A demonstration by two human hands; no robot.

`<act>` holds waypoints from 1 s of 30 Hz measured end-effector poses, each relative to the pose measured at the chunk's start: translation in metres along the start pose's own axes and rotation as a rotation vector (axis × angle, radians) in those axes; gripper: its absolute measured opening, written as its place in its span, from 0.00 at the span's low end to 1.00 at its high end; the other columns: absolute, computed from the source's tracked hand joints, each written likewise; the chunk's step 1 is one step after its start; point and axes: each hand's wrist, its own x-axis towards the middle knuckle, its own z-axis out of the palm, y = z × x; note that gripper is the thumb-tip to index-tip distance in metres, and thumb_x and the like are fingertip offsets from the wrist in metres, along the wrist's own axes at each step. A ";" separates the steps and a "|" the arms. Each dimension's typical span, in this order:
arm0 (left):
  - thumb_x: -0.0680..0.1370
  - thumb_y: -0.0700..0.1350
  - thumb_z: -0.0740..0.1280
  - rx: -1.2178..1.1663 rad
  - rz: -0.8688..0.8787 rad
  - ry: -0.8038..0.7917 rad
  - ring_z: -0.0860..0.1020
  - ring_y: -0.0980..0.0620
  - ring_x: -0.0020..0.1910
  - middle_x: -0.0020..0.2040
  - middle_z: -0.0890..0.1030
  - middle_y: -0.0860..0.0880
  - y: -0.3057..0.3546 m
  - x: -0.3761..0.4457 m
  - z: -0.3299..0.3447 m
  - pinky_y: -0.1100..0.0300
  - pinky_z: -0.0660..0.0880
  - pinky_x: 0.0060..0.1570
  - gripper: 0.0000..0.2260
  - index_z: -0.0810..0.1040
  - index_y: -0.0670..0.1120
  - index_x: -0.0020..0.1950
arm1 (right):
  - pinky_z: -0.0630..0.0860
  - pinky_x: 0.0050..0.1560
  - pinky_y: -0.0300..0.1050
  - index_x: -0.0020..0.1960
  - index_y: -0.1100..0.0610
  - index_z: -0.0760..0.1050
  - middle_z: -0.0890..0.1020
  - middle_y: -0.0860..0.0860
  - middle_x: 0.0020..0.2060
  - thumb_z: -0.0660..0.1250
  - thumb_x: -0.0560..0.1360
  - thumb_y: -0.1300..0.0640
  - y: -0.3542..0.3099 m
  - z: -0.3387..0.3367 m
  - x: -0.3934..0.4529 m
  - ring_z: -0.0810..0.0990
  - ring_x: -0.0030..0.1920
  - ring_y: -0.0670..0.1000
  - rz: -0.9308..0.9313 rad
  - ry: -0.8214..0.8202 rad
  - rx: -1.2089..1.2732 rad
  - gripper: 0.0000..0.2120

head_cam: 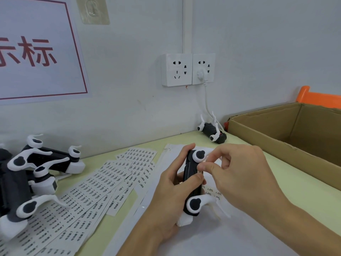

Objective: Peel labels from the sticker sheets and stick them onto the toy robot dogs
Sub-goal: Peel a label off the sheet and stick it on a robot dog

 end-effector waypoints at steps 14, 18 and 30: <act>0.72 0.46 0.64 -0.265 -0.020 -0.042 0.79 0.48 0.45 0.49 0.81 0.42 0.001 0.003 -0.005 0.55 0.79 0.41 0.24 0.79 0.62 0.66 | 0.58 0.27 0.40 0.56 0.44 0.85 0.65 0.51 0.23 0.58 0.77 0.52 0.006 -0.019 0.000 0.64 0.24 0.49 -0.382 -0.185 0.115 0.17; 0.73 0.45 0.65 -0.357 -0.056 -0.046 0.76 0.45 0.54 0.56 0.81 0.44 0.001 0.003 -0.005 0.55 0.79 0.44 0.23 0.80 0.61 0.66 | 0.60 0.29 0.45 0.60 0.42 0.82 0.64 0.51 0.23 0.56 0.78 0.50 0.009 -0.020 -0.001 0.63 0.26 0.50 -0.425 -0.274 -0.070 0.19; 0.68 0.47 0.67 -0.406 -0.050 -0.033 0.83 0.48 0.46 0.58 0.84 0.48 0.002 0.004 -0.004 0.56 0.81 0.43 0.23 0.82 0.59 0.63 | 0.57 0.32 0.31 0.59 0.49 0.84 0.64 0.40 0.27 0.58 0.78 0.53 0.004 -0.019 -0.007 0.64 0.27 0.39 -0.517 -0.323 0.038 0.18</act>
